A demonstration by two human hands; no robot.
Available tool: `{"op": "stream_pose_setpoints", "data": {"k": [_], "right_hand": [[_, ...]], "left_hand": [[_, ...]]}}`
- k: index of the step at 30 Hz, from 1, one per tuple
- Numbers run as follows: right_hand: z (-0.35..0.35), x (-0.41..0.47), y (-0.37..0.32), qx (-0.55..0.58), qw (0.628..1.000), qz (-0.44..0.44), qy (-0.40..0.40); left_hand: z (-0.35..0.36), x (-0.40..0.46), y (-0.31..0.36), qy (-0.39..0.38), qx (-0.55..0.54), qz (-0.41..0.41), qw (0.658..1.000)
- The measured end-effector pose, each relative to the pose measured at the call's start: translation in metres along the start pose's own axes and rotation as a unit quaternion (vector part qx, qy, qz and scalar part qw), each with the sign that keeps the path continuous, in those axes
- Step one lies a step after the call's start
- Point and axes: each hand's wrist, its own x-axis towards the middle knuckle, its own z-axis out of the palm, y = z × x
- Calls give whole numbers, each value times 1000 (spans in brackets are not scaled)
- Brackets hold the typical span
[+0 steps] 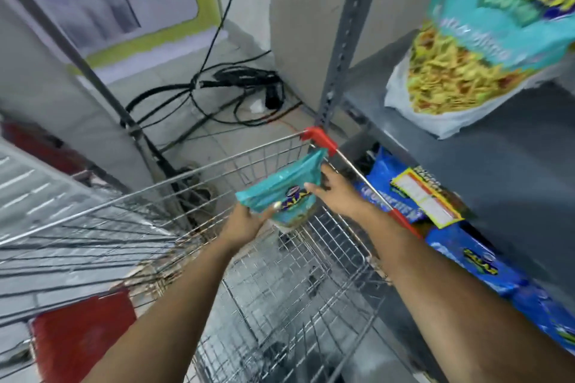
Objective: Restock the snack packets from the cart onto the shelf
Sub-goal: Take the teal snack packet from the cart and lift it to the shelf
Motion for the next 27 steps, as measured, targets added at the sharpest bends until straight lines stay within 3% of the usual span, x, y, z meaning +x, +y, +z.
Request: {"op": "stream_pose_setpoints", "data": {"k": [6,11,15,21,27], "right_hand": [[12,-5,-2,67,997,-1,37],[2,-42,-44,82,991,-62,90],[-18,-82,-93,70,981,-106,149],[-70,-149,-132,89,962,-136,222],[-146,-228,-114,153,900,-162,375]], "left_hand": [[-7,11,11,49,-1,-5,999],[-39,-8,59,110,88,57,988],[-60,-39,109,138,95,117,979],[-63,-80,189,119,104,192,969],[0,-102,281,24,144,314,938]]}}
